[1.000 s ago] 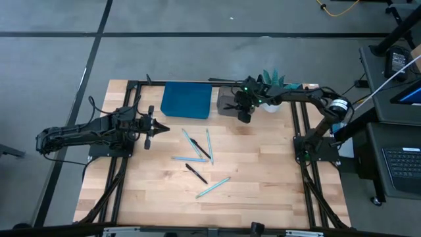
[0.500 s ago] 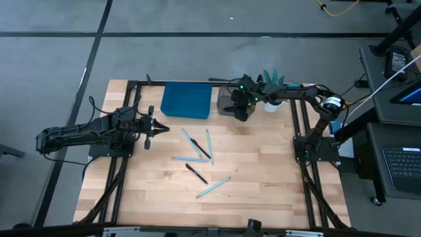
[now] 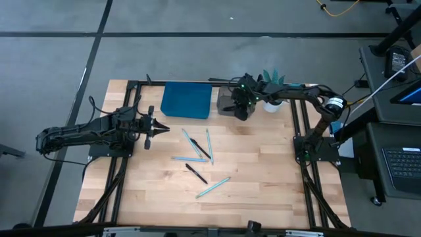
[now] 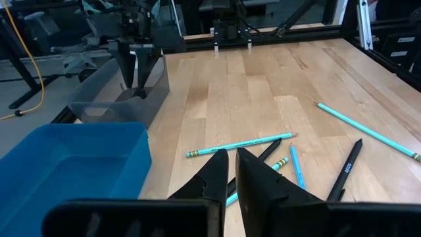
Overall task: Sort pens & pencils
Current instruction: Put the black pen into the black bin
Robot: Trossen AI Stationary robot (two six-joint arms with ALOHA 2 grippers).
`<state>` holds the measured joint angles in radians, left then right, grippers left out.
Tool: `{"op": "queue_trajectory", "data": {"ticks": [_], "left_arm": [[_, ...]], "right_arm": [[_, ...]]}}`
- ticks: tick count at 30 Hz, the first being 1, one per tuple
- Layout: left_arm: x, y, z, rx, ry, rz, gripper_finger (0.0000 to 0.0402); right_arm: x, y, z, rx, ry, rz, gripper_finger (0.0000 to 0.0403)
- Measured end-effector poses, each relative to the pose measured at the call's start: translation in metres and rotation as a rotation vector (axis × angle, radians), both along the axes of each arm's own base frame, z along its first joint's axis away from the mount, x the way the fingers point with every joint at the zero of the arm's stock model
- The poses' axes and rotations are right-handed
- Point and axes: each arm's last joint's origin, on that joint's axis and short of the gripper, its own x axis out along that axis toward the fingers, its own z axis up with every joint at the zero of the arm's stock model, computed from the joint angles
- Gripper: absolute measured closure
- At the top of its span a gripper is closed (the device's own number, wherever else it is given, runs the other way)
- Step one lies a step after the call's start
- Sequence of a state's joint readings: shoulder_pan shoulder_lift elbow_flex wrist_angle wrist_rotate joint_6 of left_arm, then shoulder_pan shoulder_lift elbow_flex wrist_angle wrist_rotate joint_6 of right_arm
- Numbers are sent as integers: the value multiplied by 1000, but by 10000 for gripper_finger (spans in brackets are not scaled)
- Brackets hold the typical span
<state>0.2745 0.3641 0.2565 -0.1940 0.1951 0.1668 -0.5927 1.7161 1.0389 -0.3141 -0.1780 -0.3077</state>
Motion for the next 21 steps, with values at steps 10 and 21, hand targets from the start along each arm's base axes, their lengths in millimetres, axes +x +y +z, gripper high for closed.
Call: {"op": "queue_trajectory", "data": {"ticks": [10, 21], "left_arm": [[0, 0, 1, 7, -8, 12, 400], [5, 1, 1, 2, -18, -13, 393]], "right_arm": [[-3, 28, 47, -31, -135, 64, 328], [-17, 67, 95, -1, -272, 166, 388]]}}
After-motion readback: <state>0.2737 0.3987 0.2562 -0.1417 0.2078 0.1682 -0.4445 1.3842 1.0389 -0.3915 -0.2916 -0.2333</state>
